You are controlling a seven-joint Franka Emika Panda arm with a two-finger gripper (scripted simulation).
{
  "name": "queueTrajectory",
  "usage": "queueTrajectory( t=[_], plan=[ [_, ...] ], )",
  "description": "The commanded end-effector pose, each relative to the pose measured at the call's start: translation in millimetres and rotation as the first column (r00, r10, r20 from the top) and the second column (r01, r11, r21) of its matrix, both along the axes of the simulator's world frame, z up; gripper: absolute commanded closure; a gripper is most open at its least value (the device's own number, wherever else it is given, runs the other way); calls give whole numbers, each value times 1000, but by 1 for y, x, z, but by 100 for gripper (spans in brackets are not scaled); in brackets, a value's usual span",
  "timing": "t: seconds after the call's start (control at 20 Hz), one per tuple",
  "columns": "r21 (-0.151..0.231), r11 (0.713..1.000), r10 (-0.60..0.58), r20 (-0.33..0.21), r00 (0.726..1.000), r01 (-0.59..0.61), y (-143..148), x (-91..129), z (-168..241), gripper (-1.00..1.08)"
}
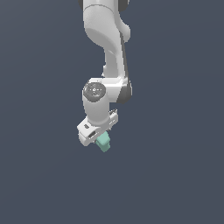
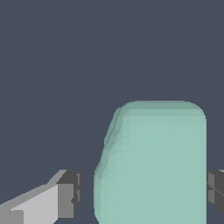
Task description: Pick up the object and move it to a goal position.
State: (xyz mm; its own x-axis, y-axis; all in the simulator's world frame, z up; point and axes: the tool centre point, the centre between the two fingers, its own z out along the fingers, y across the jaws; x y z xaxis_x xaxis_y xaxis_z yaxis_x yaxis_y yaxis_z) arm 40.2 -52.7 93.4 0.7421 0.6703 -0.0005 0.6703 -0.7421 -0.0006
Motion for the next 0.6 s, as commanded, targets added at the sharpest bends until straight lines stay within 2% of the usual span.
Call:
queueTrajectory(
  t=[0.0,0.25,0.3,0.55],
  plan=[
    [0,1000,1,1,1000,-1,0,0,-9,-92],
    [0,1000,1,1,1000,-1,0,1,-13,-92],
    [0,1000,1,1,1000,-1,0,1,-13,108],
    [0,1000,1,1,1000,-1,0,1,-13,108]
  ],
)
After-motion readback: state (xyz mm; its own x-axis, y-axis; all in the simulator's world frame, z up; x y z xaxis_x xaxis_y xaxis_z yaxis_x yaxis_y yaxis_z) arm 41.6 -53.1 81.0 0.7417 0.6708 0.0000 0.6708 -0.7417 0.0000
